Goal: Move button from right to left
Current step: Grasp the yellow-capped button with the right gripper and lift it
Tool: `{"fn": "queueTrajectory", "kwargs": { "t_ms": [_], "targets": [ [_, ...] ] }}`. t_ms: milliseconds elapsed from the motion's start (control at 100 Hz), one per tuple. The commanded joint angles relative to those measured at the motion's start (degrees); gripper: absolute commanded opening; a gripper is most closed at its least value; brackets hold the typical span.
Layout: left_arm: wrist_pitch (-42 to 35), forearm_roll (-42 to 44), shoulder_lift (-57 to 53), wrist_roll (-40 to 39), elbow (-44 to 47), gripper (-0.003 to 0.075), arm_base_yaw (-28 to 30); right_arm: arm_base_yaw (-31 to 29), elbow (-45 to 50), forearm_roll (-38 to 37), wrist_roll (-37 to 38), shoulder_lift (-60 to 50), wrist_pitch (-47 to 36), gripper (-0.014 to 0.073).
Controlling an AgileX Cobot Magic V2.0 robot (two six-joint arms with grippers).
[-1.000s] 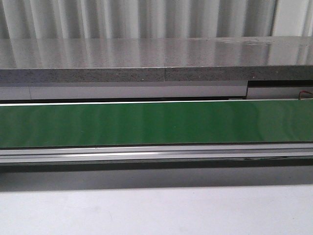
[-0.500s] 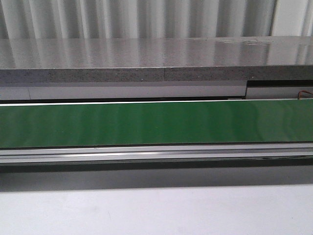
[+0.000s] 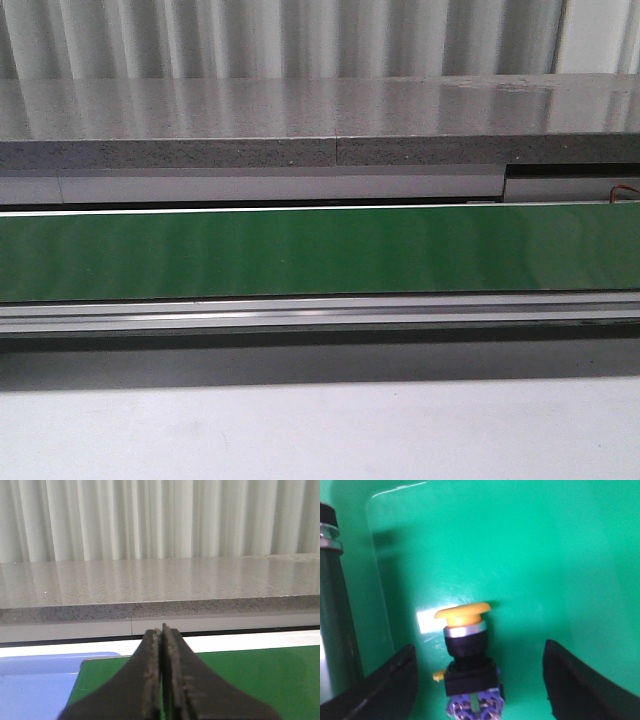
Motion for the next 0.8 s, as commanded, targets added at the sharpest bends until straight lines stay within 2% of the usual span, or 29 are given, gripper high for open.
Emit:
{"fn": "queueTrajectory", "kwargs": {
  "t_ms": [0, 440, 500, 600, 660, 790],
  "targets": [
    [-4.73, -0.18, -2.01, -0.53, 1.45, -0.0020, -0.55, 0.87, -1.93, 0.36, -1.26, -1.08, -2.81, 0.0530],
    [-4.73, -0.18, -2.01, -0.53, 1.45, -0.0020, -0.55, 1.21, -1.93, -0.32, -1.21, 6.32, -2.69, 0.0512],
    [-4.73, -0.18, -2.01, -0.53, 1.45, -0.0020, -0.55, 1.21, -1.93, -0.32, -1.21, 6.62, -2.56, 0.0431],
    [-4.73, -0.18, -2.01, -0.53, 1.45, -0.0020, -0.55, 1.21, -2.16, -0.22, -1.21, 6.30, -2.04, 0.0197],
    [-4.73, -0.18, -2.01, -0.53, 1.45, -0.0020, -0.55, 1.21, -3.03, 0.63, -1.21, 5.99, -0.98, 0.0108],
    [-4.73, -0.18, -2.01, -0.53, 1.45, -0.0020, -0.55, 1.21, -6.20, 1.74, -1.21, 4.04, 3.27, 0.0091]
  ]
}}
